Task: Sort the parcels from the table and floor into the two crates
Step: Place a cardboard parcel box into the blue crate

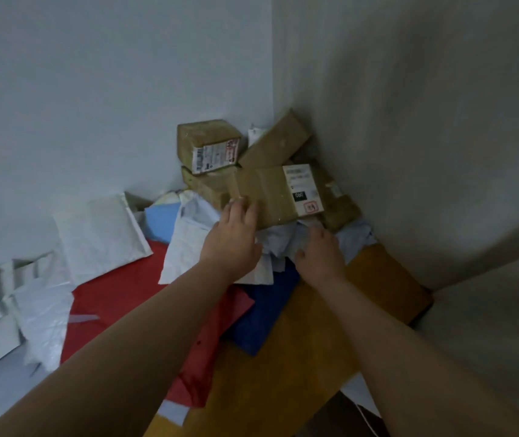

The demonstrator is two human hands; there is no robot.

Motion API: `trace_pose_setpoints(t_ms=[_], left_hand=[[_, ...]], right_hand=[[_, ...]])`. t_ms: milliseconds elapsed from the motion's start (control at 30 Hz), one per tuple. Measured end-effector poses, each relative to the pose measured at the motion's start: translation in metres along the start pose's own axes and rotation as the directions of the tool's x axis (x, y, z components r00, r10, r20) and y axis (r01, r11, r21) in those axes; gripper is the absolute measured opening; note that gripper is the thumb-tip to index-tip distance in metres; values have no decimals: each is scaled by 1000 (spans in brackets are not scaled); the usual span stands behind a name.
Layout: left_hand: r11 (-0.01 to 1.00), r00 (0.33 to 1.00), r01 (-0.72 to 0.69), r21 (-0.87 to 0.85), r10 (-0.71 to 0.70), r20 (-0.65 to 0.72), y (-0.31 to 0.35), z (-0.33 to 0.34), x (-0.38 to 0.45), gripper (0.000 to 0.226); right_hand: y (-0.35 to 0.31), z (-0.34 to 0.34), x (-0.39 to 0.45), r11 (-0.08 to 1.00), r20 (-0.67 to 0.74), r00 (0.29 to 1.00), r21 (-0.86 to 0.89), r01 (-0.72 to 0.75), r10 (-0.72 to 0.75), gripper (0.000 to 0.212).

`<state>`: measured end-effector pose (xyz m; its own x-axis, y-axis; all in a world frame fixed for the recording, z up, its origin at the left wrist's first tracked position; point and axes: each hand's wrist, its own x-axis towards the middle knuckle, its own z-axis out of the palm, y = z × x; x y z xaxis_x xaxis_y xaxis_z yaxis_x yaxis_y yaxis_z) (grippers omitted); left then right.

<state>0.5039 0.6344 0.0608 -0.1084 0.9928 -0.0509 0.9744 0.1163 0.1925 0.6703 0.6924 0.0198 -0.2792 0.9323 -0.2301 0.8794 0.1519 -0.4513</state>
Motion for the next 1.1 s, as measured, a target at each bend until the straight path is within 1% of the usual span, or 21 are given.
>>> trace_pose_setpoints(t_ms=[133,233,300,333,400,467,500,567,600,667,767,800,833,967,1100], left_hand=[[989,1000,18,146,-21,19,1,-1,45,104],[965,997,25,262,-44,66,5,1,74,124],[951,990,52,305,-89,109,6,5,88,134],[946,985,67,318,-114,129,6,7,93,137],[939,978,84,335,-141,152,6,10,97,139],[937,982,79,339,-132,137,7,10,97,138],[941,986,76,329,-120,117,6,9,97,136],[962,991,72,262,-98,91,2,4,92,136],[975,993,66,212,-86,85,-2,0,88,137],[992,997,43,118,-51,59,-16,-9,76,137],[999,999,23,28,-22,-25,-35,-28,51,134],[999,998,33,9,-33,-53,-41,-36,41,133],[999,995,46,-5,-46,-83,-45,-43,30,131],[998,971,66,-18,-69,-230,-64,-68,-17,126],[995,938,97,8,-88,-337,-89,-84,-77,130]], right_hand=[[20,-7,40,995,-12,995,40,-95,96,63],[30,-8,62,988,37,990,59,-141,139,77],[33,-7,73,984,77,985,76,-159,153,87],[34,-6,78,984,88,984,81,-161,153,88],[35,-4,83,982,102,984,102,-158,147,82],[34,-2,85,974,93,986,166,-152,138,68],[33,-2,85,962,75,987,225,-156,143,60],[30,-6,84,900,23,985,405,-164,169,51],[26,-10,82,843,0,983,514,-157,183,49],[18,-22,78,706,-16,979,696,-134,202,46],[-5,-39,69,503,31,984,857,-115,173,37],[-15,-42,64,439,47,987,892,-111,153,36],[-26,-44,58,406,42,990,909,-93,133,36],[-66,-43,27,368,-29,999,930,13,40,33],[-106,-32,-18,284,-51,996,956,69,-69,30]])
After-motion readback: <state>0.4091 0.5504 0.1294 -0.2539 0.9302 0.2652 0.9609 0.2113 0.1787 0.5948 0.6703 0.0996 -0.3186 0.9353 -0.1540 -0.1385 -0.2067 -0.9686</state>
